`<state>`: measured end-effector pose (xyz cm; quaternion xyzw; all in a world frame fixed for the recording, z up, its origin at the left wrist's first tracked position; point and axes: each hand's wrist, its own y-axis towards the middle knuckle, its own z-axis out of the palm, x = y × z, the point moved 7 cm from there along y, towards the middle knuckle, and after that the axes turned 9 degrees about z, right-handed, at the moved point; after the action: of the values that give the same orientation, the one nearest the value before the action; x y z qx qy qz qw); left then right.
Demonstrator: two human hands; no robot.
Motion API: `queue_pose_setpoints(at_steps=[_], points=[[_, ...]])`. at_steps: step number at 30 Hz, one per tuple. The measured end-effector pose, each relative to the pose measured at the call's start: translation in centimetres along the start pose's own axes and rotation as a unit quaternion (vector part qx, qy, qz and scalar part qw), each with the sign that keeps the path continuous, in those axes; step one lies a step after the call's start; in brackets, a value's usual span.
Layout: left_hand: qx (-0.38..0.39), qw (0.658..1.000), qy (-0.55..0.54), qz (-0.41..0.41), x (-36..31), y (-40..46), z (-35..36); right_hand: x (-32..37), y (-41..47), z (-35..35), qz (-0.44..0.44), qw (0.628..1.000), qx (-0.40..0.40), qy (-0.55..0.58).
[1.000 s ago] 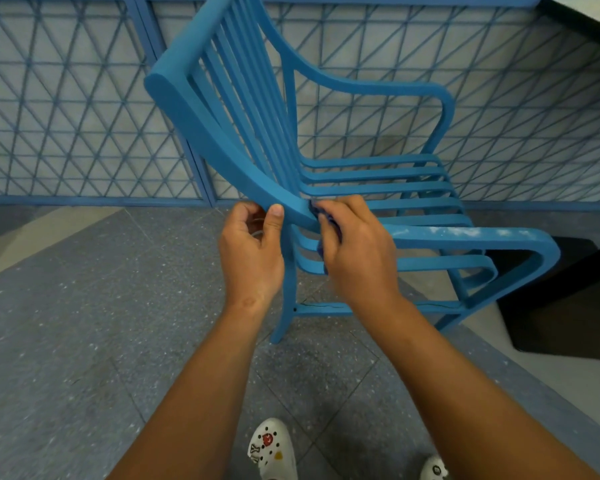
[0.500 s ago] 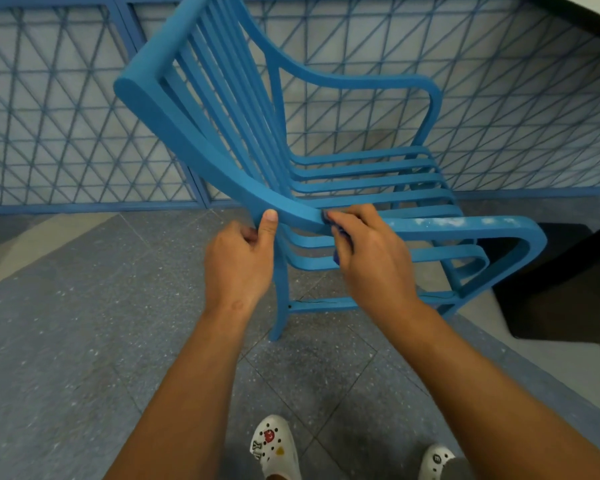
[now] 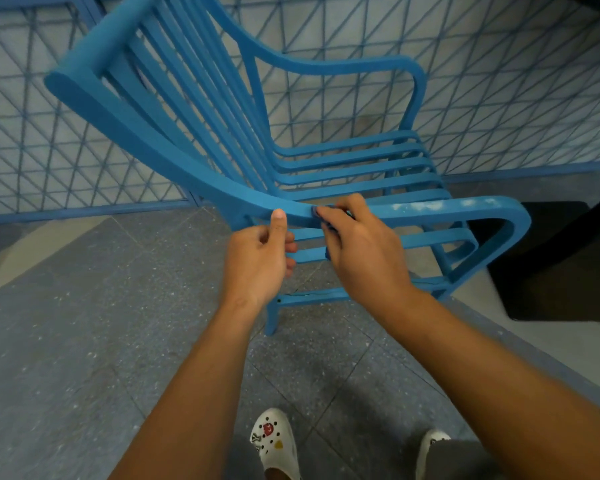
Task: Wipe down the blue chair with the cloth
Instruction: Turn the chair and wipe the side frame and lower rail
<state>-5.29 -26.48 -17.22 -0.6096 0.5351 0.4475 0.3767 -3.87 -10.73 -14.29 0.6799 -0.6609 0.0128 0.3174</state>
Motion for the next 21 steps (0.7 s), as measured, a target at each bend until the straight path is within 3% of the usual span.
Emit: queue_pose_setpoints(at_steps=[10,13,17,19,21], points=[[-0.004,0.999,-0.032,0.005,-0.5,-0.1,4.1,-4.7,0.4,-2.2,0.066,0.998,0.013,-0.018],[-0.016,0.986,0.087,0.142,-2.2,-0.3,3.8,-4.9,1.9,-2.2,0.082,0.996,0.015,-0.025],[-0.049,0.921,0.174,0.345,-6.1,-1.4,3.0,-3.9,1.1,-1.8,0.039,0.998,0.027,-0.041],[-0.063,0.881,0.241,0.402,-6.8,-1.6,2.7,-4.2,1.0,-2.2,0.024,0.998,0.027,-0.047],[-0.07,0.863,0.294,0.404,-6.6,-1.4,2.3,-5.7,1.7,-2.9,0.044,0.996,0.015,-0.07]])
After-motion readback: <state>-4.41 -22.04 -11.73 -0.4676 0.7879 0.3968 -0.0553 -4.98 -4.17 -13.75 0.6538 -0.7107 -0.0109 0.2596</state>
